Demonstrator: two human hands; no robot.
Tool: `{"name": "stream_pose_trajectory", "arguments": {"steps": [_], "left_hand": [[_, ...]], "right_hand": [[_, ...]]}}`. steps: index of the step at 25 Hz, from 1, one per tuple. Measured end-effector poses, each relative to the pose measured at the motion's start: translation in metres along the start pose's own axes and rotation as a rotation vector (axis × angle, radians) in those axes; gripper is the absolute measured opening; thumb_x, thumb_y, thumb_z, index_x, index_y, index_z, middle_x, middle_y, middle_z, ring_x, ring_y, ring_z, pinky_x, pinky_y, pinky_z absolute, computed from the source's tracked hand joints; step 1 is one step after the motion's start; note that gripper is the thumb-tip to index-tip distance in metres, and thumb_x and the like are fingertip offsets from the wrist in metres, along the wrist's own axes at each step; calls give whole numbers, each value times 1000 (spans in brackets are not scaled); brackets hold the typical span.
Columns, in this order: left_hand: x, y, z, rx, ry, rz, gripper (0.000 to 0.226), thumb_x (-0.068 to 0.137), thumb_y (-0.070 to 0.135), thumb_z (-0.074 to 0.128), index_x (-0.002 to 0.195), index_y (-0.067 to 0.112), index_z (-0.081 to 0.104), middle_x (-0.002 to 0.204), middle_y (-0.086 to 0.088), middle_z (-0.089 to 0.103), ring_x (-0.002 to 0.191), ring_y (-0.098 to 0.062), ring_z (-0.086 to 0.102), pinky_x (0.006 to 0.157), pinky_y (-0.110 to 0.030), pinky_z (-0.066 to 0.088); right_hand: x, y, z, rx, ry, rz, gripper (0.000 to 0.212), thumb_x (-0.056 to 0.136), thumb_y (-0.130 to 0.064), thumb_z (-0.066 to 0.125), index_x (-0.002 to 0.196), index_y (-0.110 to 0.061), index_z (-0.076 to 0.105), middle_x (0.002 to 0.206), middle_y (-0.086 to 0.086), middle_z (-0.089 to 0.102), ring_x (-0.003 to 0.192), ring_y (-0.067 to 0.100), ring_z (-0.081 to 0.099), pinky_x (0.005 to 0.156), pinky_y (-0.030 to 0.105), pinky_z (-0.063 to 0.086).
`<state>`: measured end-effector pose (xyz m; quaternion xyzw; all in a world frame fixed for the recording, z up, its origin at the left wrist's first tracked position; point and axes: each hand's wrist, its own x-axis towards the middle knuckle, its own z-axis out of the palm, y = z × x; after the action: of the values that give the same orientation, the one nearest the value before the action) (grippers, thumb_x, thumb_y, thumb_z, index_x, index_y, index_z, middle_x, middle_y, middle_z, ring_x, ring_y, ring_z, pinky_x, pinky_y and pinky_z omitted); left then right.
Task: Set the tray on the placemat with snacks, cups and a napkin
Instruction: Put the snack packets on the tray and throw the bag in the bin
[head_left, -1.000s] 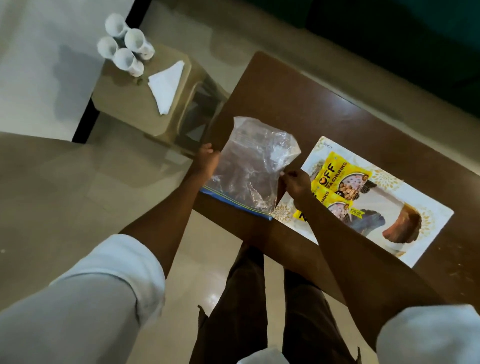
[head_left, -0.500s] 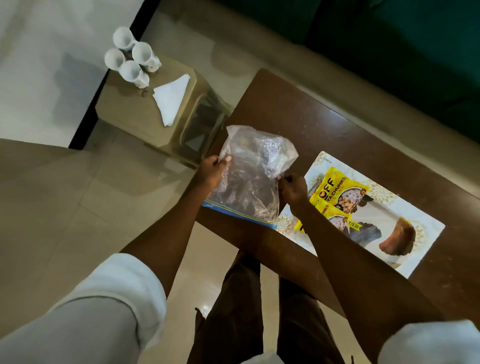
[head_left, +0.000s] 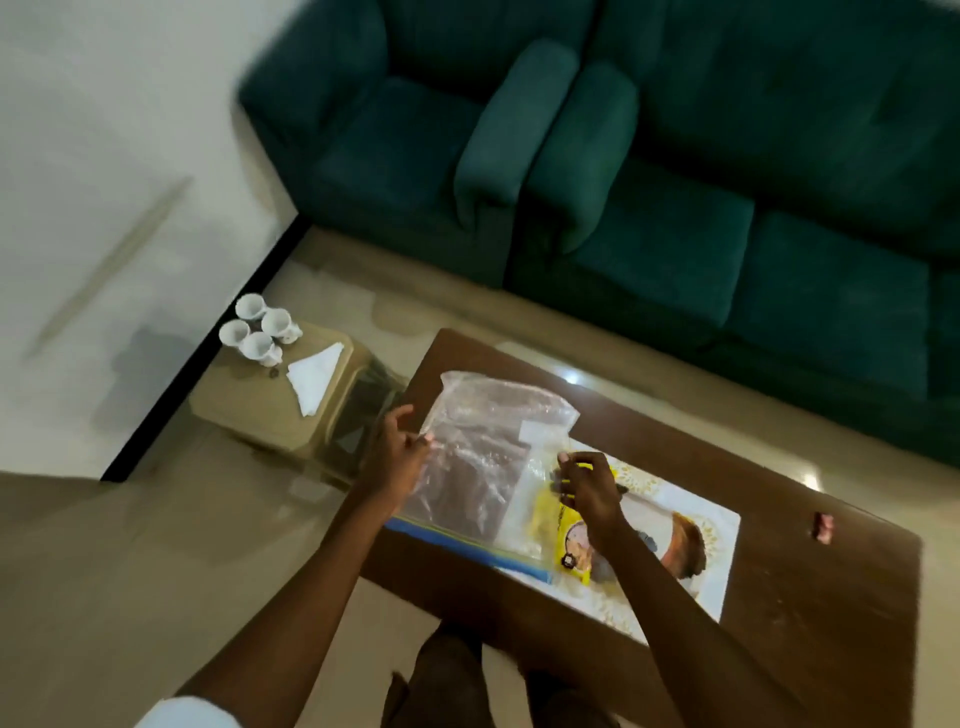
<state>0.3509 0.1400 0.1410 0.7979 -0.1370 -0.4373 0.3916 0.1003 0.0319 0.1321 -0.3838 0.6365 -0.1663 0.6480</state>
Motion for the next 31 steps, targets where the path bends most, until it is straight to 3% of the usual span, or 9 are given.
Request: {"name": "stream_pose_trajectory", "arguments": {"steps": [3, 6, 10, 13, 17, 20, 24, 27, 31], "left_hand": [[-32, 69, 13, 28, -93, 172, 57, 95, 7, 67, 143, 24, 41, 113, -23, 67, 95, -41, 70, 87, -61, 58], [-72, 130, 32, 16, -158, 255, 59, 94, 5, 68, 144, 25, 44, 116, -20, 68, 100, -41, 71, 90, -59, 59], [-157, 189, 73, -35, -226, 369, 53, 93, -8, 63, 141, 8, 48, 114, -35, 66, 91, -34, 64, 84, -49, 58], [-225, 219, 110, 51, -391, 453, 51, 86, -17, 68, 132, -3, 51, 118, -34, 63, 99, -34, 63, 94, -54, 55], [-292, 247, 154, 41, -310, 512, 38, 85, -11, 73, 113, 2, 51, 102, -24, 61, 89, -27, 59, 71, -33, 51], [-334, 265, 180, 19, -348, 582, 30, 89, -11, 70, 114, 1, 60, 108, -23, 66, 85, -20, 65, 64, -21, 54], [-362, 294, 191, 216, -580, 700, 72, 80, -10, 80, 144, 11, 56, 122, -28, 66, 111, -39, 70, 93, -42, 62], [-373, 307, 196, 541, -372, 862, 80, 73, 6, 91, 145, 14, 57, 115, -11, 67, 103, -23, 67, 101, -45, 56], [-377, 325, 187, 477, -120, 951, 56, 77, 17, 90, 129, 8, 71, 123, -12, 73, 111, -23, 70, 99, -35, 56]], "right_hand": [[-33, -49, -53, -37, -152, -40, 34, 101, -25, 66, 130, -17, 51, 101, 14, 68, 77, 24, 64, 60, 29, 47], [-67, -99, -101, 23, -162, -145, 37, 102, -18, 63, 136, -25, 51, 95, 11, 67, 71, 20, 62, 59, 27, 49], [-132, -144, -185, 7, -83, -368, 46, 101, -4, 62, 143, -17, 50, 88, 13, 66, 64, 20, 58, 59, 30, 49], [-189, -151, -257, 43, 4, -512, 56, 100, 4, 59, 152, -10, 42, 102, 35, 67, 75, 34, 59, 72, 45, 53], [-237, -151, -326, 197, 110, -594, 53, 98, -1, 65, 143, -20, 44, 111, 24, 69, 81, 32, 70, 69, 43, 61], [-263, -157, -361, 278, 298, -590, 42, 99, -3, 65, 135, -7, 45, 116, 30, 63, 83, 32, 64, 71, 43, 57], [-289, -179, -392, 272, 446, -656, 43, 97, -6, 66, 135, -4, 45, 111, 27, 61, 84, 29, 57, 77, 48, 53], [-300, -190, -394, 232, 429, -713, 36, 98, -10, 67, 128, -1, 48, 120, 30, 60, 85, 26, 58, 82, 50, 56], [-311, -206, -392, 112, 161, -738, 45, 91, -17, 78, 128, -8, 54, 119, 25, 64, 100, 35, 68, 90, 52, 58]]}}
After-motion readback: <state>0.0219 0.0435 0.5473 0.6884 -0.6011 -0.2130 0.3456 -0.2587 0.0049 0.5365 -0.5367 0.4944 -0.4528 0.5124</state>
